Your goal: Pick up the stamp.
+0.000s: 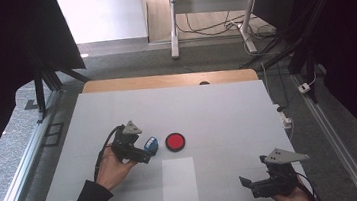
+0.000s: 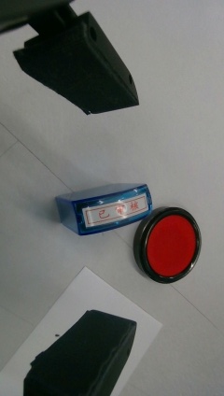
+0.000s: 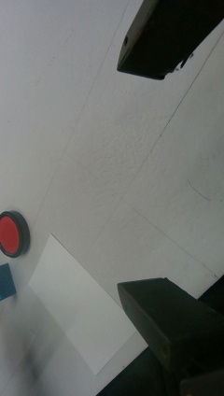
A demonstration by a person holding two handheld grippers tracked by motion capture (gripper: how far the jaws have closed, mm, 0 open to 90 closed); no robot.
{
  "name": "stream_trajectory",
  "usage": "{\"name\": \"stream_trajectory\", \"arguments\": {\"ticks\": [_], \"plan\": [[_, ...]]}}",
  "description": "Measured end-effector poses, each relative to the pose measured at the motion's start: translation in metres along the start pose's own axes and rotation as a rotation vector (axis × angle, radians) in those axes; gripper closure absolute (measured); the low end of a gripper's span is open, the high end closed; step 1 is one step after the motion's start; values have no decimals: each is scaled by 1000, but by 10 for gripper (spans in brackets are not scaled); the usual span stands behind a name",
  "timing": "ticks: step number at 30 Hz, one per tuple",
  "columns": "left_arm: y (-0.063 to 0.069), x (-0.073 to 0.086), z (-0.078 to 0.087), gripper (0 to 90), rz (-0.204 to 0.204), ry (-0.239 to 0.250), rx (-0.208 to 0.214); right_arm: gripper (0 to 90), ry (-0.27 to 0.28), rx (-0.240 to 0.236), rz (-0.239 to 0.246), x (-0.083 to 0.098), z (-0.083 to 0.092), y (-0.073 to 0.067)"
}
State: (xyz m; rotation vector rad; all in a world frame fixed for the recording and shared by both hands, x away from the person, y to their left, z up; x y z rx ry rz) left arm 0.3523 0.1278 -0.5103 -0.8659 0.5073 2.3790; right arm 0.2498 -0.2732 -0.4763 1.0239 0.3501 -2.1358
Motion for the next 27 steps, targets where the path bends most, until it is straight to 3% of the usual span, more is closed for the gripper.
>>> {"name": "stream_trajectory", "arguments": {"ticks": [7, 10, 14, 19, 27], "plan": [[-3, -5, -15, 1, 2, -32, -11, 0, -2, -1, -1, 0, 0, 0], [-3, -5, -19, 21, -16, -51, -31, 0, -1, -1, -1, 0, 0, 0], [-3, -3, -20, 141, -27, -74, -26, 0, -2, -1, 0, 0, 0, 0], [-1, -3, -21, 263, -55, -93, -52, 0, -2, -2, 0, 0, 0, 0], [-3, -4, -16, 473, -15, -81, -27, 0, -3, -3, 2, 0, -1, 0]]}}
Point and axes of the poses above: each handheld gripper's, and its own axes: z roughly backward along the jaws, x roughly out of its underside, y roughly to its right, the point moved 3 cm from there along -z, roughly forward along the jaws, and after that the axes turned 9 degrees about z, right-handed, at the moved point
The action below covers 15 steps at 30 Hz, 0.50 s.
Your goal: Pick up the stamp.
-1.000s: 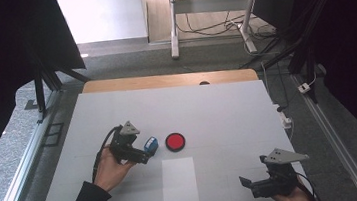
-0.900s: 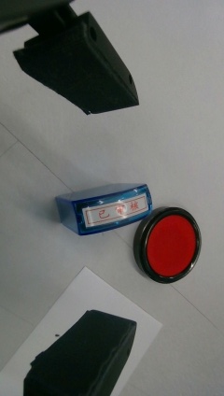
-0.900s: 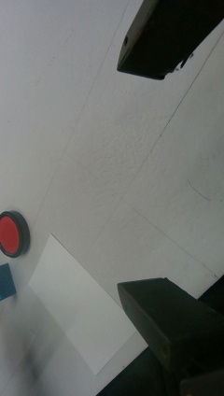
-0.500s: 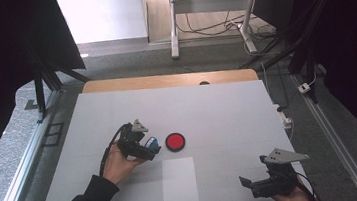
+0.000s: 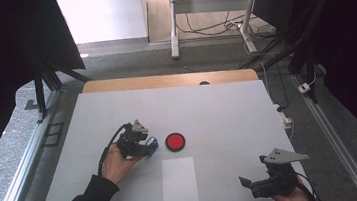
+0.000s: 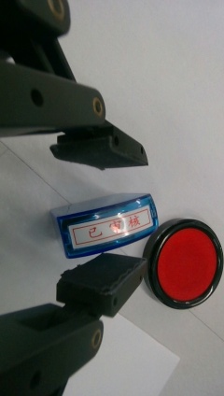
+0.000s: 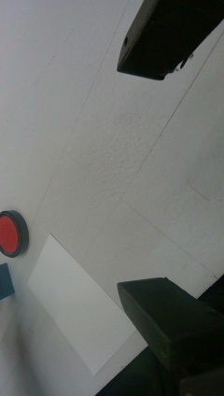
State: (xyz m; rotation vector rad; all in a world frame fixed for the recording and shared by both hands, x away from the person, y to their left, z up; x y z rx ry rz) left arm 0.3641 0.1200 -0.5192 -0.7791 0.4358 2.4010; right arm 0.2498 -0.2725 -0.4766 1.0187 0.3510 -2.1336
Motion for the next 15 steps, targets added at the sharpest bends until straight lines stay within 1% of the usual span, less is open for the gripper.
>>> {"name": "stream_trajectory", "arguments": {"ticks": [3, 6, 7, 9, 11, 15], "plan": [[0, 0, 1, 521, 5, -1, 9, 0, 0, 0, 2, 0, 0, 0], [1, 0, 0, 574, 4, -6, 8, 0, 0, 0, 3, 0, 0, 0], [1, 0, 0, 601, 4, -6, 8, 0, -1, 0, 3, 0, 0, 0], [2, 0, 0, 684, -3, -7, 1, 0, -2, 1, 4, 0, 0, 0], [3, 0, 0, 700, -2, -8, -1, 0, -4, 3, 5, 0, 0, 0], [3, -1, 1, 706, 18, -19, -4, 0, -5, 3, 7, 0, 0, 0]]}}
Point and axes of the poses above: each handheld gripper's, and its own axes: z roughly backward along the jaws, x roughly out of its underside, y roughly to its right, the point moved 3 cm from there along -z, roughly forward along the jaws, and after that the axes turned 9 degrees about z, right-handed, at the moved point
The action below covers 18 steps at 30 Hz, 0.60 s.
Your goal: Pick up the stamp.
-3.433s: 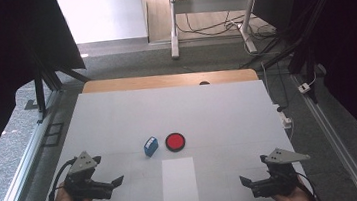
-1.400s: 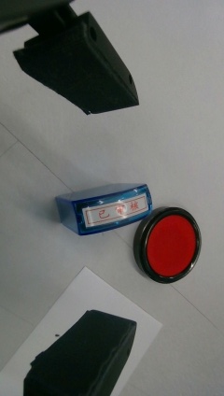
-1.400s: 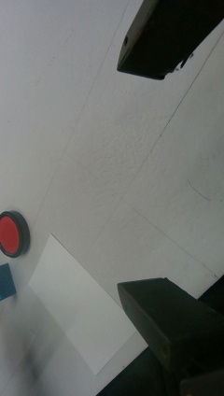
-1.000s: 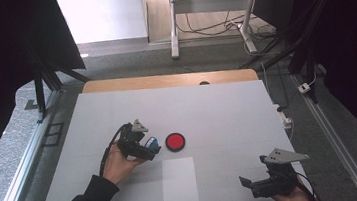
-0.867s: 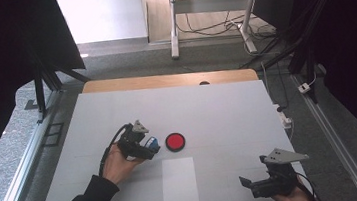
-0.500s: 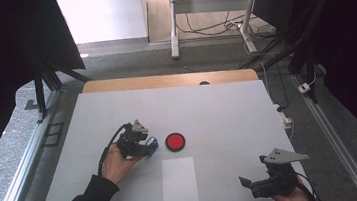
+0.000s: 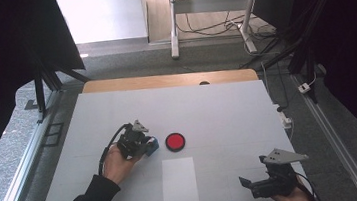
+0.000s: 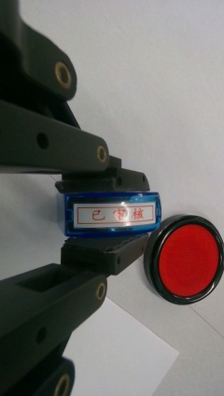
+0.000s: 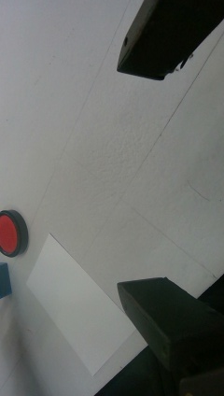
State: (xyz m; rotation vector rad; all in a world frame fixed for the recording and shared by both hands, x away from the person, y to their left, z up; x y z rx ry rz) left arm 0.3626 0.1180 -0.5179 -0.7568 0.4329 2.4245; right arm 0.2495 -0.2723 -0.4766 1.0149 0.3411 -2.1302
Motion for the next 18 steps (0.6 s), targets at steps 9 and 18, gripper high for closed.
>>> {"name": "stream_trajectory", "arguments": {"ticks": [9, 18], "plan": [[-1, -1, 3, 708, 27, 12, 18, 0, 1, 1, -1, 0, 0, 0], [-1, -6, 22, 708, 12, 92, 76, 0, 2, -2, 1, 0, 0, 0]]}}
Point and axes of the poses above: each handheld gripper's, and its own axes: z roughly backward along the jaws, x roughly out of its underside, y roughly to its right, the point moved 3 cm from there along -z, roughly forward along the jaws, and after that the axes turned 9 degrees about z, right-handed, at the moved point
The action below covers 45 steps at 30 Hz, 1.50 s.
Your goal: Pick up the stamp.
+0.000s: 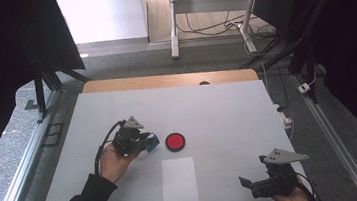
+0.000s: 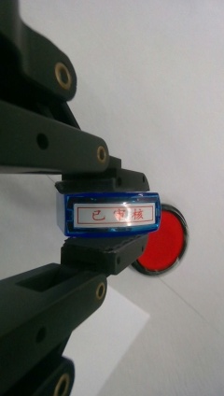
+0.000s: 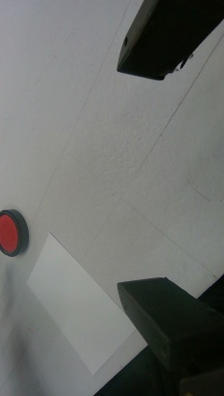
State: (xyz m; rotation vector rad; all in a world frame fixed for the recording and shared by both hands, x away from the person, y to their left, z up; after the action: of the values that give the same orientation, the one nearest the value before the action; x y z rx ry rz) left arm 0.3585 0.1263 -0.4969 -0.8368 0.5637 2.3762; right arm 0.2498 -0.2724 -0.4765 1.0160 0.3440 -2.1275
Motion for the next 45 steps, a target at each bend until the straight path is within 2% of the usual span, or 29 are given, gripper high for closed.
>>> {"name": "stream_trajectory", "arguments": {"ticks": [2, 6, 10, 13, 16, 19, 26, 36, 39, 45], "plan": [[3, -2, 5, 708, -17, 6, 27, 0, 0, 0, 1, 0, 0, 0], [7, -3, 10, 707, -29, 18, 38, 0, 0, 0, 4, 0, 0, 0], [7, -4, 15, 707, -9, 28, 49, 0, 2, -2, 3, 0, 0, -1], [7, -4, 20, 707, -10, 41, 52, 0, 3, -2, 5, 0, 0, -1], [7, -4, 24, 707, -9, 57, 70, 0, 2, -3, 5, 0, 0, -1], [9, -3, 30, 707, -11, 78, 107, 0, 1, -3, 5, 0, 0, 0], [15, -1, 36, 707, -32, 81, 143, 0, 3, -4, 8, 0, 0, -1], [30, -1, 52, 707, -97, 118, 194, 0, 4, -6, 6, 0, 0, -1], [32, -2, 54, 707, -97, 124, 205, 0, 4, -6, 7, 0, 0, -1], [38, -3, 59, 707, -106, 140, 252, 0, 4, -6, 7, 0, 0, -1]]}}
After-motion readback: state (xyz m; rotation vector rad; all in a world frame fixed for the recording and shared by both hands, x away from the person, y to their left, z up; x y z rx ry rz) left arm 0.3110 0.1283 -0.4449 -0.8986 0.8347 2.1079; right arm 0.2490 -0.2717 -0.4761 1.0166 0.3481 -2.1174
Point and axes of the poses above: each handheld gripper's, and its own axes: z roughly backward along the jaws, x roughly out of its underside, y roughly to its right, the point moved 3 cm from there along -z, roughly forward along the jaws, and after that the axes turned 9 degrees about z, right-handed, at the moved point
